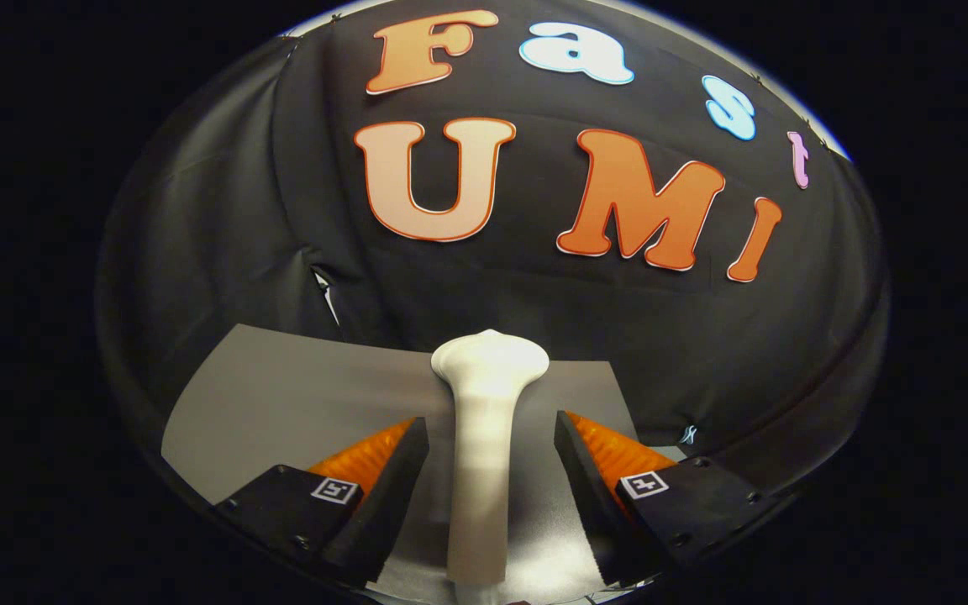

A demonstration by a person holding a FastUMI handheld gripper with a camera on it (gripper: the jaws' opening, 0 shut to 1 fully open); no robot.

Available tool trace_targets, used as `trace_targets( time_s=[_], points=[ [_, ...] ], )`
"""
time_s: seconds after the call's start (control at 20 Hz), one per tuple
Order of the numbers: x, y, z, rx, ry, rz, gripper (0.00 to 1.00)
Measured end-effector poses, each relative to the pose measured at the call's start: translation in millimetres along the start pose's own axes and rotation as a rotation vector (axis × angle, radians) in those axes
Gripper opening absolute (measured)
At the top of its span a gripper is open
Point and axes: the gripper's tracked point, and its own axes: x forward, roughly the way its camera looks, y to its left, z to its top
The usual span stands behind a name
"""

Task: Iron the clothes twice with a garment steamer, once on the left side and once on the right side.

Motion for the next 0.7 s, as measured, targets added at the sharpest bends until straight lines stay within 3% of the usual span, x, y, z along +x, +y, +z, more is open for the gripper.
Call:
trace_targets(
  time_s=[0.4,0.55,0.65,0.7],
  points=[
    [33,8,-33,0.058,0.183,0.028,0.96],
    [35,7,-42,0.074,0.234,0.024,0.65],
    [36,7,-42,0.093,0.24,0.035,0.52],
    [36,7,-40,0.099,0.231,0.038,0.51]
  ],
)
